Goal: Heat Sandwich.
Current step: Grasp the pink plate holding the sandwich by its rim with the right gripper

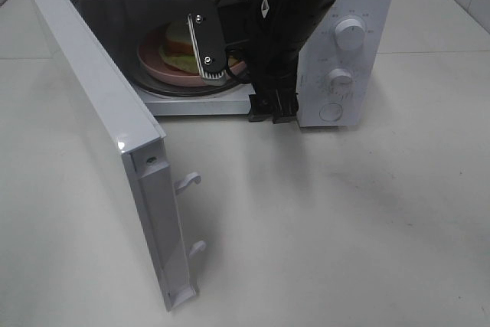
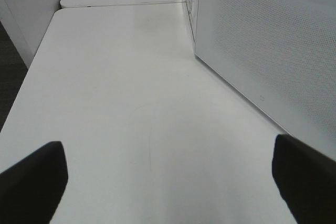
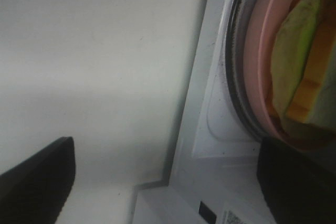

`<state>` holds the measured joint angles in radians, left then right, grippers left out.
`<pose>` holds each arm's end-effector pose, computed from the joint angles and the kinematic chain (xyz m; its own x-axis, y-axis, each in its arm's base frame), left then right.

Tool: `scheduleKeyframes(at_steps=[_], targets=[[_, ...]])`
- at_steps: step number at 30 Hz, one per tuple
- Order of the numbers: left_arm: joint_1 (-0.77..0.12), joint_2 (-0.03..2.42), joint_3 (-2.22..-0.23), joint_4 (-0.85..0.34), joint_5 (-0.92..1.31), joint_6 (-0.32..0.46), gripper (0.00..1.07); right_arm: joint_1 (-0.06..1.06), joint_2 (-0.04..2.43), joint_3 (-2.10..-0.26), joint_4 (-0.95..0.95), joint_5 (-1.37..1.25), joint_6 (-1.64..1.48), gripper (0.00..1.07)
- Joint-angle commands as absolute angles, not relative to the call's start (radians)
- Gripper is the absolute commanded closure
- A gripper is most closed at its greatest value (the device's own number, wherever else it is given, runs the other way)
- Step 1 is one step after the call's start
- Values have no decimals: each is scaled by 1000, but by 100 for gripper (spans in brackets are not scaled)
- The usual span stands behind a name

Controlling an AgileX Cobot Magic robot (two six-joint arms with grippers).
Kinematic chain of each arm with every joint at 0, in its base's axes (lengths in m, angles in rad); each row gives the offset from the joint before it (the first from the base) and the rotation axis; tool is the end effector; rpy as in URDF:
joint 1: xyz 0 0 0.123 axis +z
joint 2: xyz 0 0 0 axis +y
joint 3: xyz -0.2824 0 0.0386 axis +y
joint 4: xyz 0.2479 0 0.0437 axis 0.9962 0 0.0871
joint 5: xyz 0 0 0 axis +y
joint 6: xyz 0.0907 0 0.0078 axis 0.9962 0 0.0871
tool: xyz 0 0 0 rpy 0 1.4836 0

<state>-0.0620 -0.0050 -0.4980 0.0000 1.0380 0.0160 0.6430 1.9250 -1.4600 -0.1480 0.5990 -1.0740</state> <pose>-0.0044 0.0003 0.2784 -0.4311 0.0428 -0.9013 0.0689 0.9975 0.0144 0.3458 0.2496 0.2274 0.2796 -0.9495 -0.1422 -0.8199 -0.1590 -0.5500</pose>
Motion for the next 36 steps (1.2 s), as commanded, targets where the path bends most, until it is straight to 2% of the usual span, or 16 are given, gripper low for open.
scheduleKeyframes(at_steps=[1,36], targets=[[-59,-30,-496,-9,1036,17,6,653,1956,-1494,-144,578,-1069,18],[-59,-30,-496,-8,1036,17,6,653,2256,-1782,-155,539,-1011,22]])
